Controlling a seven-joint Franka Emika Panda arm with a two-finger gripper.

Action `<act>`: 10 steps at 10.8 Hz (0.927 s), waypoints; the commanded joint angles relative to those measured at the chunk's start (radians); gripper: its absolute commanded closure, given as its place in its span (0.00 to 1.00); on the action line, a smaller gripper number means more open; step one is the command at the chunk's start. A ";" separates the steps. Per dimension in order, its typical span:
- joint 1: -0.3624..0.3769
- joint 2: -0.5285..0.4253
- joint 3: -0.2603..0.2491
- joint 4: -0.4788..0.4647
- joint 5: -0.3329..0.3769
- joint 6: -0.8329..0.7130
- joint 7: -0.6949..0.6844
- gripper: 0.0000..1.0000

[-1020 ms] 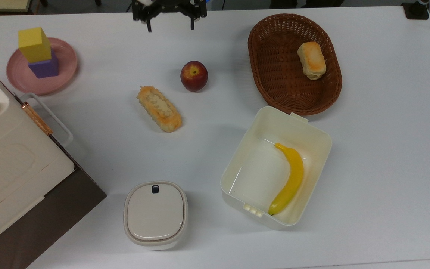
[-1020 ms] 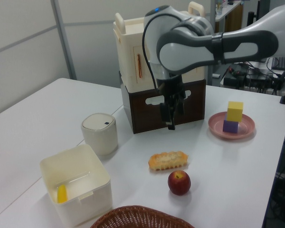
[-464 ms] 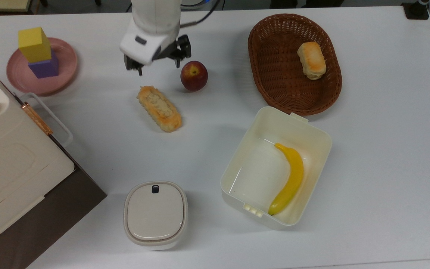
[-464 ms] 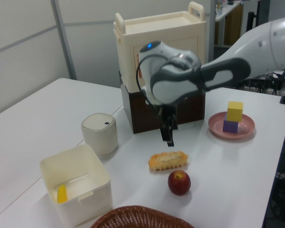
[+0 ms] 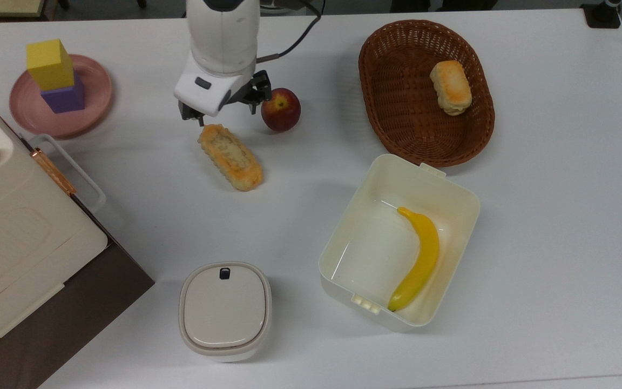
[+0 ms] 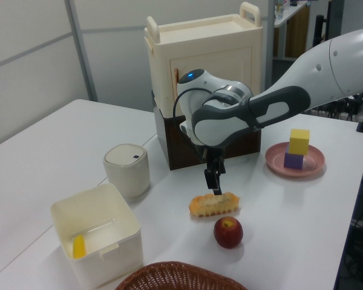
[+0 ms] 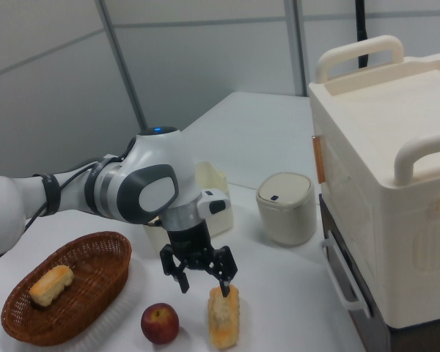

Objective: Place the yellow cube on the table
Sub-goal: 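Swing the open gripper over the yellow cube on the purple cube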

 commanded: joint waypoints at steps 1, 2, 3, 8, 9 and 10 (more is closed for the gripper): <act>-0.071 -0.040 -0.006 -0.018 -0.013 0.008 -0.012 0.00; -0.108 -0.054 -0.007 -0.018 -0.013 0.006 -0.014 0.00; -0.154 -0.057 -0.007 -0.018 -0.013 0.006 -0.024 0.00; -0.418 -0.085 -0.009 -0.017 -0.059 0.019 -0.316 0.00; -0.467 -0.088 -0.009 -0.015 -0.059 0.020 -0.413 0.00; -0.505 -0.085 -0.009 -0.012 -0.059 0.040 -0.464 0.00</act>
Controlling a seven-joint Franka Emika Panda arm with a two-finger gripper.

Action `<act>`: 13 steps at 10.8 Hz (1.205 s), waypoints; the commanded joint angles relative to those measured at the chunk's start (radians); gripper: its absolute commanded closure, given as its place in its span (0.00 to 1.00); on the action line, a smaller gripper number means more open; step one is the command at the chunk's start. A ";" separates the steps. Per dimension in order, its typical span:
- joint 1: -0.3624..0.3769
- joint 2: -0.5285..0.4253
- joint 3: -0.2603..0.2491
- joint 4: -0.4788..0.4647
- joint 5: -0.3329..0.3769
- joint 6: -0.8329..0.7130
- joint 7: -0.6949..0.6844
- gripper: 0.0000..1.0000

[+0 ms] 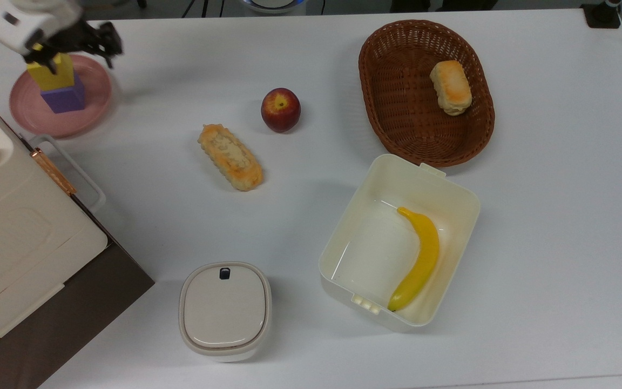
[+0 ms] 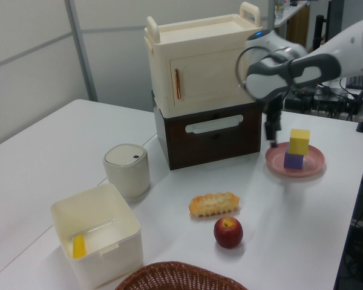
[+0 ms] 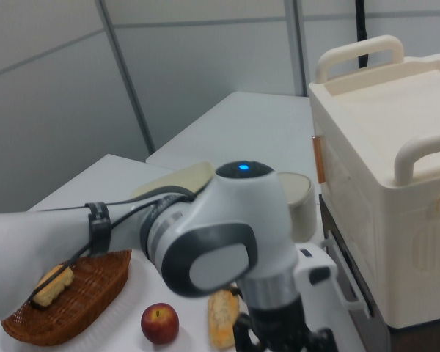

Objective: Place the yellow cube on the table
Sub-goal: 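Swing the open gripper over the yellow cube on the purple cube, then lower the gripper and close it on the yellow cube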

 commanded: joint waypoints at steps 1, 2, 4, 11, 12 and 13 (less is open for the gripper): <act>-0.101 -0.030 0.003 -0.019 -0.009 0.073 -0.151 0.00; -0.123 -0.024 0.002 -0.019 -0.009 0.095 -0.158 0.00; -0.145 -0.019 0.002 -0.022 -0.009 0.112 -0.166 0.00; -0.183 0.029 0.002 -0.057 -0.009 0.133 -0.183 0.00; -0.189 0.027 0.002 -0.089 -0.009 0.179 -0.188 0.05; -0.192 0.027 0.000 -0.108 -0.009 0.211 -0.188 0.15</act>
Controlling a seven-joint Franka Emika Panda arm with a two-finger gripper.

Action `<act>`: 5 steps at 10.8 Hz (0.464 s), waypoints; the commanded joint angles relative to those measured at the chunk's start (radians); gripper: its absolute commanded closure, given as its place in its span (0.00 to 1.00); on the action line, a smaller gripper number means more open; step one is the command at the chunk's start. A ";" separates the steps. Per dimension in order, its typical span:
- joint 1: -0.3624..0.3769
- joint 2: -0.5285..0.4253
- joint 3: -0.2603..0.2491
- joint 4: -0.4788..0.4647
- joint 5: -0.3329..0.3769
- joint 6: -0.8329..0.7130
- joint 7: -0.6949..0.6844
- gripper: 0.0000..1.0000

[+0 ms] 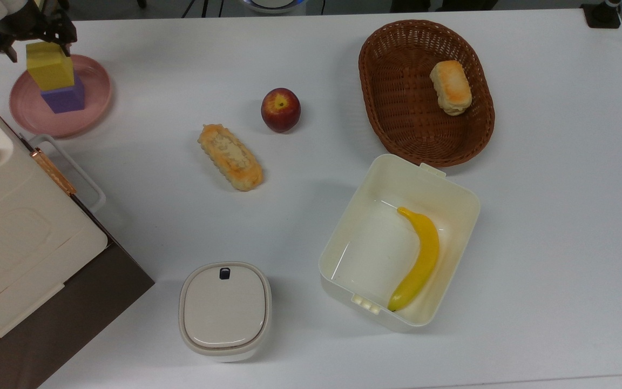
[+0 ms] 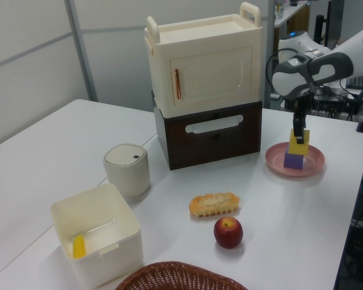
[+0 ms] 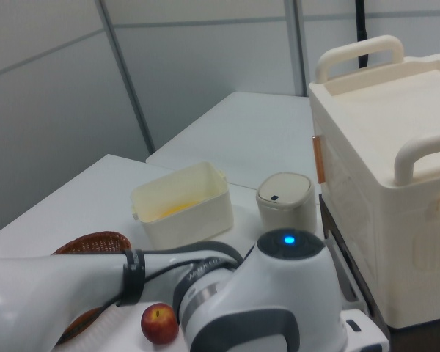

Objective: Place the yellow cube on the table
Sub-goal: 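Lower the gripper and close it on the yellow cube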

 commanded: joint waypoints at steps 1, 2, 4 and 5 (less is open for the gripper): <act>-0.013 -0.020 0.003 -0.081 -0.009 0.095 -0.022 0.25; -0.012 -0.014 0.003 -0.084 -0.009 0.095 -0.022 0.37; -0.004 -0.028 0.005 -0.081 -0.004 0.065 -0.013 0.43; 0.002 -0.036 0.014 -0.064 -0.004 0.010 -0.008 0.43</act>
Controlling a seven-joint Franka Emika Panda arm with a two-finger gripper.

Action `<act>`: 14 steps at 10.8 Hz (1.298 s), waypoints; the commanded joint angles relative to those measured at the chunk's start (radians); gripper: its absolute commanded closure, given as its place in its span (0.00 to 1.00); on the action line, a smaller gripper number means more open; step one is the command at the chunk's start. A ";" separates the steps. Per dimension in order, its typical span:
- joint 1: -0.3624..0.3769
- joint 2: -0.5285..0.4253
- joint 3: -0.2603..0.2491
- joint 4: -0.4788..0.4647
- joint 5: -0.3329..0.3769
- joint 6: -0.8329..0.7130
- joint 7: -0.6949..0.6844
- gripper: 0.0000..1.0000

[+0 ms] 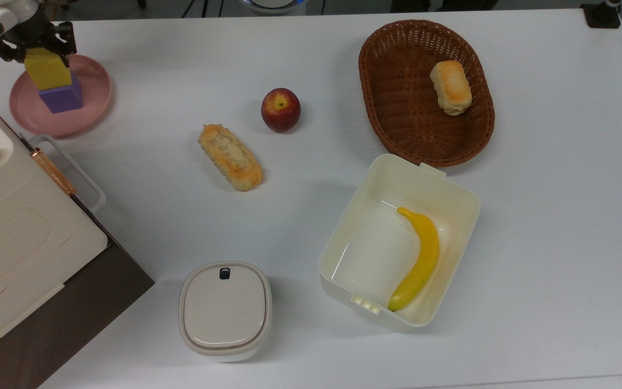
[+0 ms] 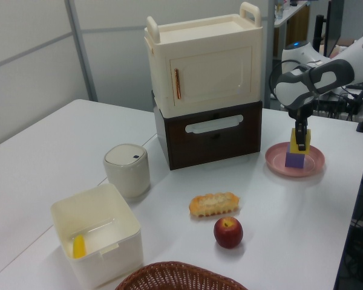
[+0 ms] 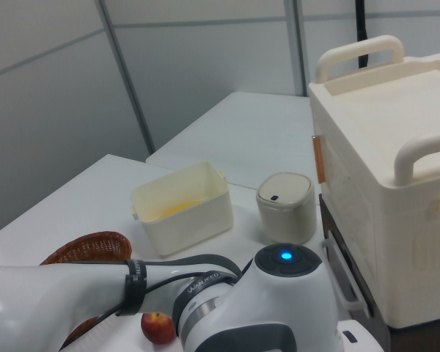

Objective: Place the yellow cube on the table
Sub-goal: 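Lower the gripper and close it on the yellow cube, then lift the yellow cube off the purple cube and carry it beside the bread roll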

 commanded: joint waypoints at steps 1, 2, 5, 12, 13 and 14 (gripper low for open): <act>0.024 -0.056 0.016 0.017 -0.001 -0.113 0.001 0.43; 0.039 -0.068 0.023 0.048 0.010 -0.161 0.005 0.43; 0.119 -0.070 0.073 0.067 0.059 -0.163 0.185 0.43; 0.295 -0.033 0.098 0.074 0.059 -0.103 0.518 0.00; 0.341 -0.033 0.098 0.090 0.059 -0.109 0.590 0.00; 0.390 -0.037 0.098 0.105 0.059 -0.115 0.668 0.00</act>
